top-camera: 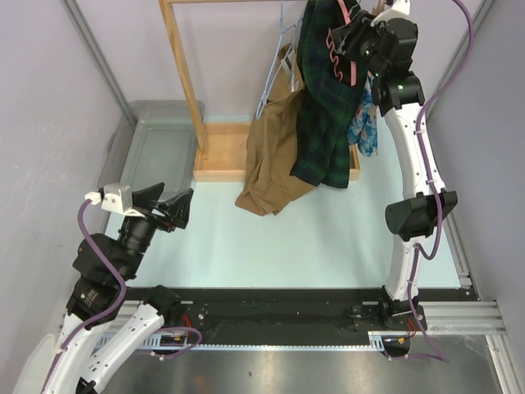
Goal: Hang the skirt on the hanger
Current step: Hang the hanger with skirt onto the clothesline
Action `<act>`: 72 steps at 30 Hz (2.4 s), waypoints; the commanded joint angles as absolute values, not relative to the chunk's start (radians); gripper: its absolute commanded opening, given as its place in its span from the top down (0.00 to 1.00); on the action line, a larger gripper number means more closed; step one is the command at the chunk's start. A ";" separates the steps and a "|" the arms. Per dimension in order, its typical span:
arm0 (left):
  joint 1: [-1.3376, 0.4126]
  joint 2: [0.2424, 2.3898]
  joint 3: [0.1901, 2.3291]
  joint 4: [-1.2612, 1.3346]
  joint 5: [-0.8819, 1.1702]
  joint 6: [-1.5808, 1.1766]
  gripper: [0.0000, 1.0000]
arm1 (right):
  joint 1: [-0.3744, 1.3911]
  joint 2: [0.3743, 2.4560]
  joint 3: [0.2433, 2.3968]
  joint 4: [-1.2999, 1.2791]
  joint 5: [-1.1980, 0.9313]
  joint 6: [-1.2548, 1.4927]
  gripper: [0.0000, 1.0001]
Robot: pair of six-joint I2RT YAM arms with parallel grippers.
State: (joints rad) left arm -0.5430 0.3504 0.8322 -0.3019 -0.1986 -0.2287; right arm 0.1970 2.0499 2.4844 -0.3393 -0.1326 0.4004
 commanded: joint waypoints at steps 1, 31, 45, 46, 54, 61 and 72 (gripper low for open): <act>-0.540 0.347 0.838 -0.288 -0.196 -0.242 0.18 | 0.218 1.987 2.456 -0.376 -0.022 0.350 0.46; -0.541 0.368 0.850 -0.302 -0.163 -0.236 0.17 | 0.313 1.374 1.938 -0.549 0.239 0.227 0.25; -0.541 0.356 0.828 -0.318 -0.146 -0.242 0.17 | 0.250 1.368 1.780 -0.540 0.253 0.268 0.30; -0.540 0.354 0.827 -0.318 -0.149 -0.241 0.17 | 0.250 1.379 1.776 -0.514 0.259 0.268 0.30; -0.540 0.342 0.819 -0.322 -0.161 -0.236 0.17 | 0.252 1.473 1.835 -0.486 0.282 0.245 0.29; -0.541 0.339 0.816 -0.324 -0.172 -0.230 0.17 | 0.264 1.509 1.865 -0.471 0.291 0.245 0.76; -0.541 0.359 0.802 -0.288 -0.170 -0.238 0.17 | 0.265 1.408 1.894 -0.538 0.328 0.196 1.00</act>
State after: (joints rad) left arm -0.5430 0.3447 0.8062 -0.3241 -0.1646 -0.2287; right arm 0.2836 1.4746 1.8164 -0.5129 0.2665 0.2077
